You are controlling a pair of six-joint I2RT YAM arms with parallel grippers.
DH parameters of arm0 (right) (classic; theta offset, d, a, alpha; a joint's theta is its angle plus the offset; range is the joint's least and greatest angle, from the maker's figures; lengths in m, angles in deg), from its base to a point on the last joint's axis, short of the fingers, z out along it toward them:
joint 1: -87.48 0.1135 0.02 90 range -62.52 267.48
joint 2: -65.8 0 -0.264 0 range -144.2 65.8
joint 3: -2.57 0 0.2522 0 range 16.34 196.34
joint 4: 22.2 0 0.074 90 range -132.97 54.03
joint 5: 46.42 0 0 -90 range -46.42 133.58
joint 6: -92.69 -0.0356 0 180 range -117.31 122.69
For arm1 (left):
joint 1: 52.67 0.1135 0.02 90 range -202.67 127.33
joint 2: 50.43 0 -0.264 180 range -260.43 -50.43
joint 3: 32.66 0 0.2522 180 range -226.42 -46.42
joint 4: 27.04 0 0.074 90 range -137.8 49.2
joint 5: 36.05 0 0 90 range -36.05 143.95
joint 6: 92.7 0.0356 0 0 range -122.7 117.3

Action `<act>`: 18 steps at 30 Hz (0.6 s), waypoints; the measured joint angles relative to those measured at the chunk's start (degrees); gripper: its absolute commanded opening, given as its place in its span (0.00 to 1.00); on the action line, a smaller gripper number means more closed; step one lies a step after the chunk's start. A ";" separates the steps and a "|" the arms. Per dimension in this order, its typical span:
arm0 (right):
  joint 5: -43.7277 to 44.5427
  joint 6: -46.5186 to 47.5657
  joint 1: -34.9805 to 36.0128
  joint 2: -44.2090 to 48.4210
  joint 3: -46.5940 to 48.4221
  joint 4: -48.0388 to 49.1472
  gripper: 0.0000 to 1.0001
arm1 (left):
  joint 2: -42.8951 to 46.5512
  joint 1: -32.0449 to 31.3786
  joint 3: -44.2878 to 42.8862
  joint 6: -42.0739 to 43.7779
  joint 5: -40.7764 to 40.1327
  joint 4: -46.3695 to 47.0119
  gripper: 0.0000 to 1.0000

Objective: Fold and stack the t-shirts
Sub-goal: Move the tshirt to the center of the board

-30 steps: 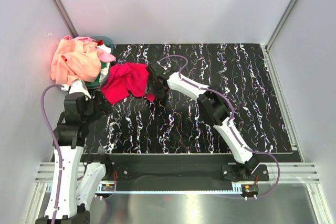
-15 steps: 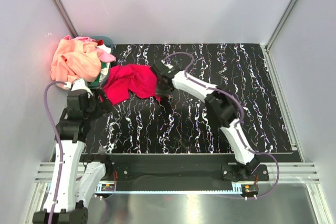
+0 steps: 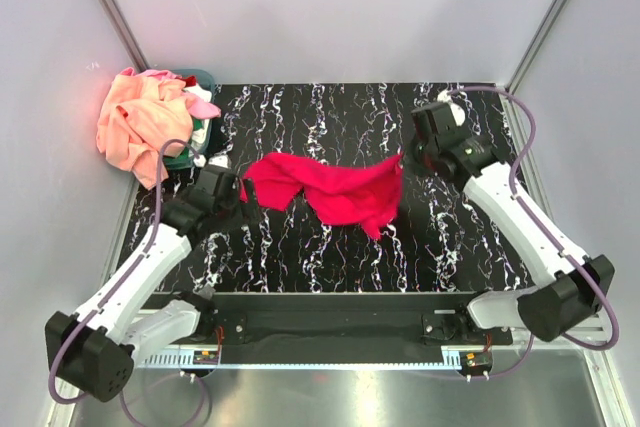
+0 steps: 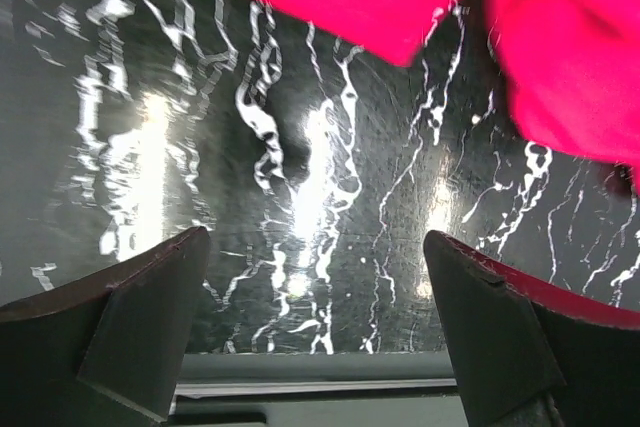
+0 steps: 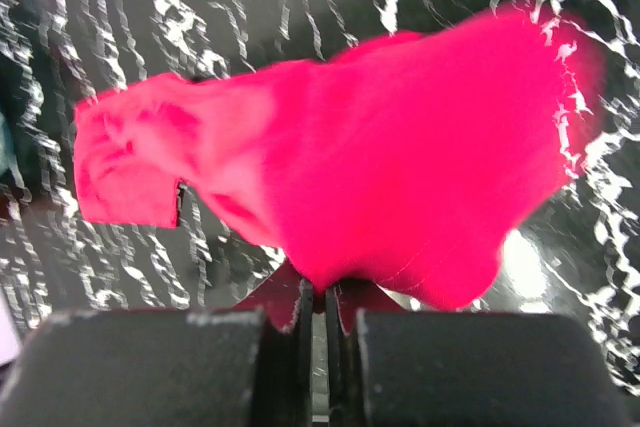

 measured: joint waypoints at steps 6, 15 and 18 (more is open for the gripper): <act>0.96 0.04 -0.11 0.87 -5.73 -2.40 0.00 | -5.46 -1.55 5.29 -3.52 -0.20 4.96 0.93; 0.72 1.73 -0.35 8.46 -8.74 -0.35 0.00 | -17.53 -1.55 6.51 -5.01 0.39 15.85 0.99; 0.70 2.62 -0.35 10.36 -8.41 0.02 0.00 | -21.84 -1.55 5.44 -5.01 0.28 18.58 0.99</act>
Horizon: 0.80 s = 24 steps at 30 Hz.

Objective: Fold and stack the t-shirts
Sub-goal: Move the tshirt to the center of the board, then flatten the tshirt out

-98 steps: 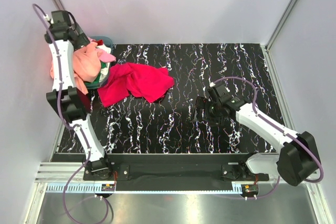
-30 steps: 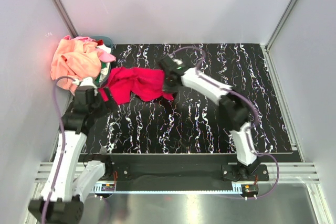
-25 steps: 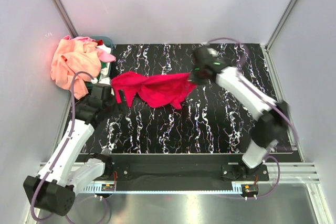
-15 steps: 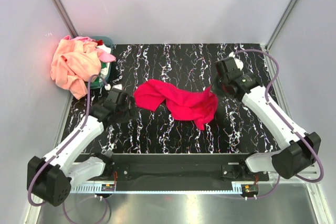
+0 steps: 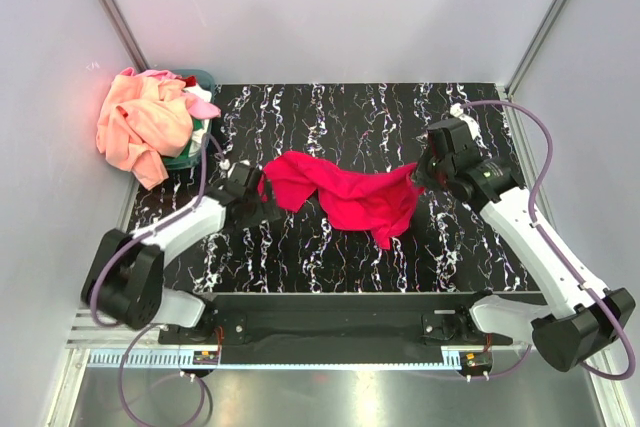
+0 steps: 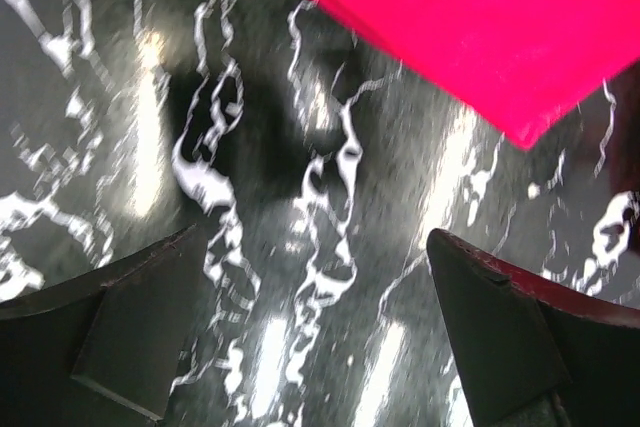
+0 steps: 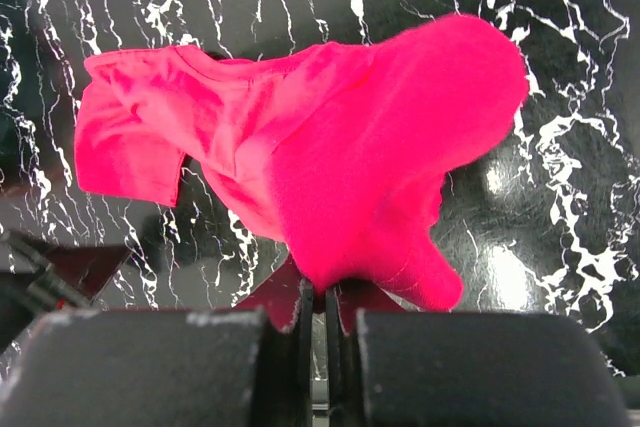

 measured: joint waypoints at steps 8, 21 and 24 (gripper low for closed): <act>-0.35 2.86 -0.02 0.24 0.48 -1.51 0.00 | -12.92 0.00 -6.54 -0.15 -0.46 5.68 0.97; 1.46 6.62 -1.68 -3.10 8.48 -4.83 0.00 | -18.36 -10.38 -16.11 -0.11 -4.20 5.57 0.93; 1.36 7.34 -5.27 -7.21 13.42 -4.98 0.00 | -17.86 -19.02 -16.85 -1.36 -4.17 7.02 0.96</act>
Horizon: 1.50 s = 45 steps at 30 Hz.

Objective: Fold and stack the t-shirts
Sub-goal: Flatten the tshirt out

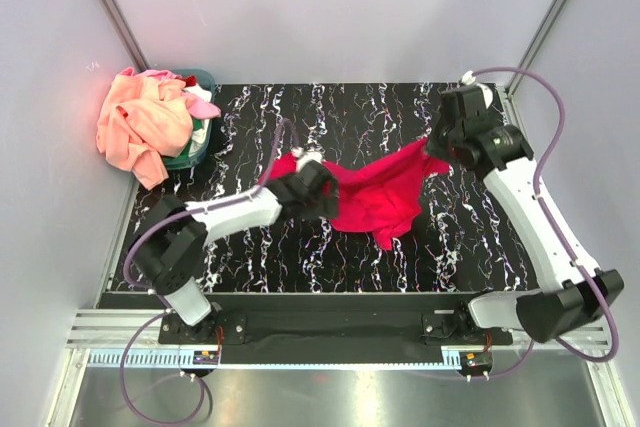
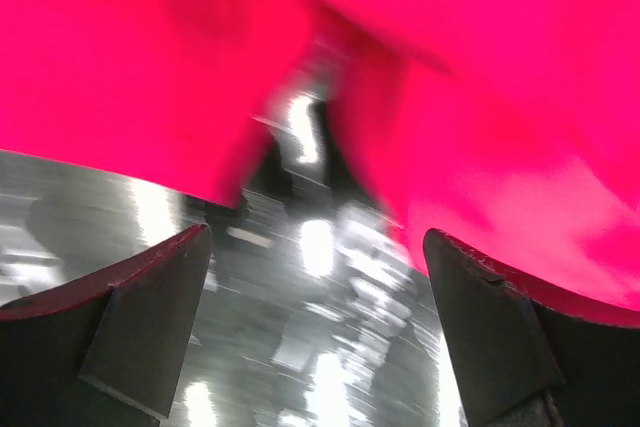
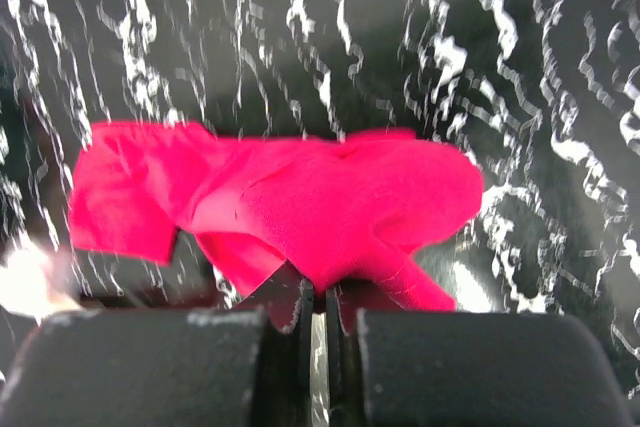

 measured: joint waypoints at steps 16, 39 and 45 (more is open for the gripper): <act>-3.21 1.66 -2.75 -5.05 7.21 0.15 0.00 | -13.92 -23.17 -15.41 -0.96 0.48 5.35 0.94; -3.82 2.27 -8.68 -5.31 7.52 -2.12 0.00 | 3.45 -9.90 -10.75 3.45 -3.26 -9.42 0.00; -5.16 1.46 -11.17 -4.11 6.95 -3.48 0.00 | 21.84 12.13 -8.63 9.40 -4.37 -17.46 0.12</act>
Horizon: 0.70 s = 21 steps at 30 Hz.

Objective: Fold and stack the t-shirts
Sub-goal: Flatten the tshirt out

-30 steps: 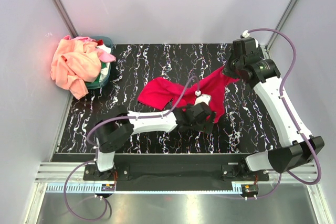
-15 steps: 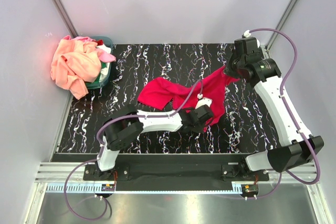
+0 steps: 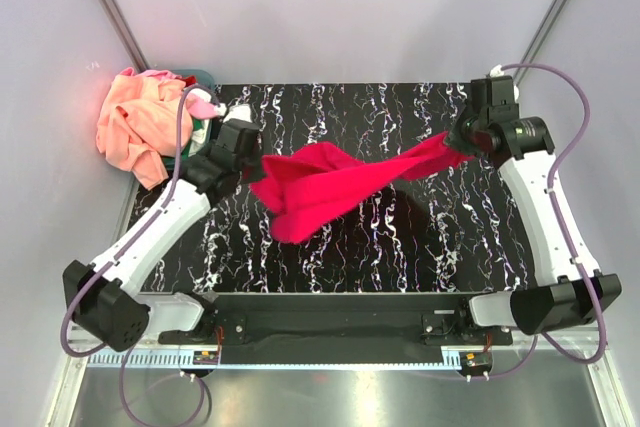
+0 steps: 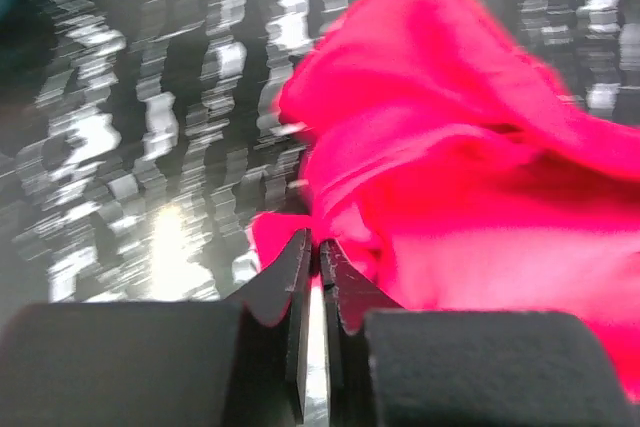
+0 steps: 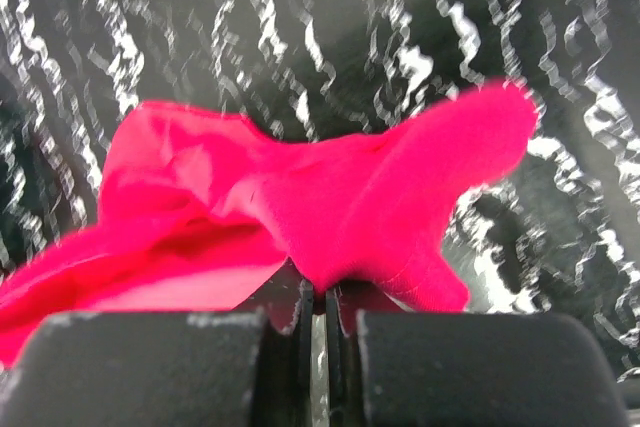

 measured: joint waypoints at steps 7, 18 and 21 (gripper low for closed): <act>-4.04 -2.45 0.02 6.16 -9.46 0.39 0.00 | -2.36 7.54 5.05 2.01 -1.16 -8.22 0.87; -6.73 -3.28 0.02 8.68 -20.20 1.40 0.00 | 4.52 -2.43 16.87 -4.55 2.12 -6.54 0.70; -7.30 -3.30 0.02 8.85 -21.14 1.68 0.00 | 3.43 -4.09 17.38 -5.62 4.79 -3.15 0.70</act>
